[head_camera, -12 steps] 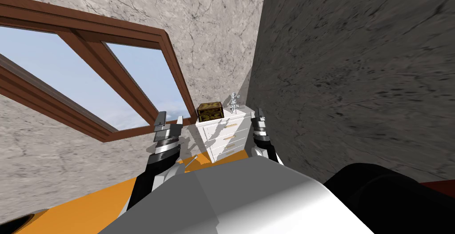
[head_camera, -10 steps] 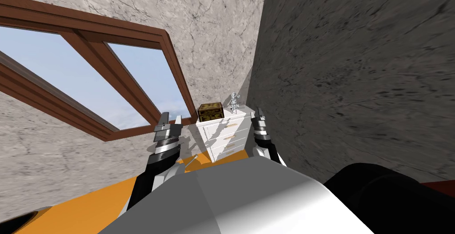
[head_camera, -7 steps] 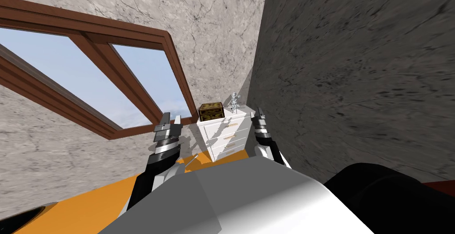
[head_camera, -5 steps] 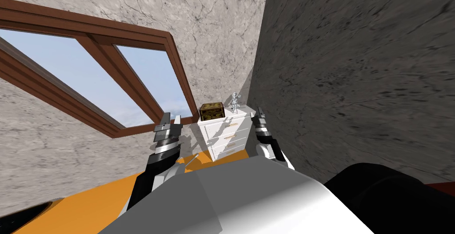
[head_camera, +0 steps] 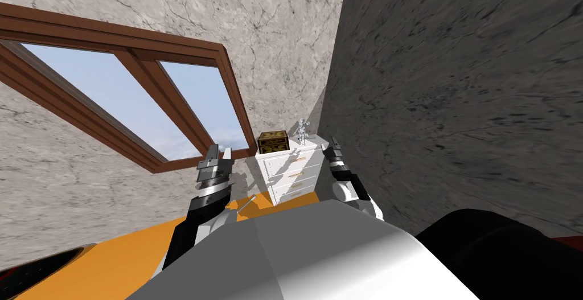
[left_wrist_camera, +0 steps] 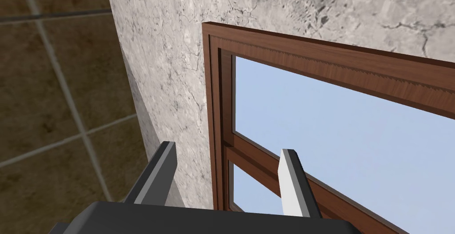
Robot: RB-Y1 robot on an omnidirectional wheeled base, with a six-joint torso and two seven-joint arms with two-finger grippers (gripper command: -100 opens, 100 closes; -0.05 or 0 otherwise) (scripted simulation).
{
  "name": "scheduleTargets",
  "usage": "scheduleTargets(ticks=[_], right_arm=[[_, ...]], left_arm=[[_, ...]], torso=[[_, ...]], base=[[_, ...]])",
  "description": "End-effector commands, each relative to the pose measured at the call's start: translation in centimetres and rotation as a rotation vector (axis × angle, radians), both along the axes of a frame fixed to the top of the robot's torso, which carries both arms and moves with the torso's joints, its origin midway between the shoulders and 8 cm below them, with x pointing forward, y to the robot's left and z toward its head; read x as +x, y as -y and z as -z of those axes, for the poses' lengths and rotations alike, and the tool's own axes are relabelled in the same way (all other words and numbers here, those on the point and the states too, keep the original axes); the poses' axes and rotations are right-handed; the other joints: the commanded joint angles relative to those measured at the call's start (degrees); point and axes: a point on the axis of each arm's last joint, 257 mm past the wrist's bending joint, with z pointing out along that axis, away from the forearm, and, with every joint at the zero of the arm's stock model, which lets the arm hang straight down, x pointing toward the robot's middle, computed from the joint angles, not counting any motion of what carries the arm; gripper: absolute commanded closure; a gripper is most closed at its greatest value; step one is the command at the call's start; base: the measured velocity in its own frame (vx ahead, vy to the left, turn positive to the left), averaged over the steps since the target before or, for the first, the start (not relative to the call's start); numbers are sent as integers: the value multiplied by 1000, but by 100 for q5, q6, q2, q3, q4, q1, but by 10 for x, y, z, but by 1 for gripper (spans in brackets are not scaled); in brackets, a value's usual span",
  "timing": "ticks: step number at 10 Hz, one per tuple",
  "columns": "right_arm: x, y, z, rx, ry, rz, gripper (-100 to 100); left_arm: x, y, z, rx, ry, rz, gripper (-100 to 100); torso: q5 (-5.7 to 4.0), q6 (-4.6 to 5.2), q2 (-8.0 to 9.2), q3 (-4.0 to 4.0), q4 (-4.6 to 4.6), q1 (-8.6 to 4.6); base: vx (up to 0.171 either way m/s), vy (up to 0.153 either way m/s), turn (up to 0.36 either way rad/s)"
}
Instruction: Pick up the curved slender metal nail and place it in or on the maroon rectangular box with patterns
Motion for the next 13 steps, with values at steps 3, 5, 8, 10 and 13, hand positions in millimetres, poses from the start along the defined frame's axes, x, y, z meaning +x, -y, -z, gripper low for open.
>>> scheduleTargets(ticks=[3, 5, 8, 10, 13], right_arm=[[12, 12, 11, 75, -57, -46, -100], [19, 20, 17, 122, -95, -73, -100], [31, 37, 29, 210, -168, -120, -100], [37, 45, 36, 266, -210, -145, -100], [42, 53, 47, 346, -264, -179, -100]], left_arm=[[0, 0, 0, 0, 0, 0, 0], [0, 0, 0, 0, 0, 0, 0], [0, 0, 0, 0, 0, 0, 0], [0, 0, 0, 0, 0, 0, 0], [0, 0, 0, 0, 0, 0, 0]], torso=[[0, 0, -3, -2, -1, 0], [0, 0, -3, -2, -1, 1], [0, 2, -4, -2, -1, 0], [0, 1, -4, -2, -1, 1], [0, 0, -5, -3, -1, 1]], base=[[-10, 0, 35], [-8, 1, 43], [-8, 1, 57], [-7, 1, 53], [-5, 1, 51]])
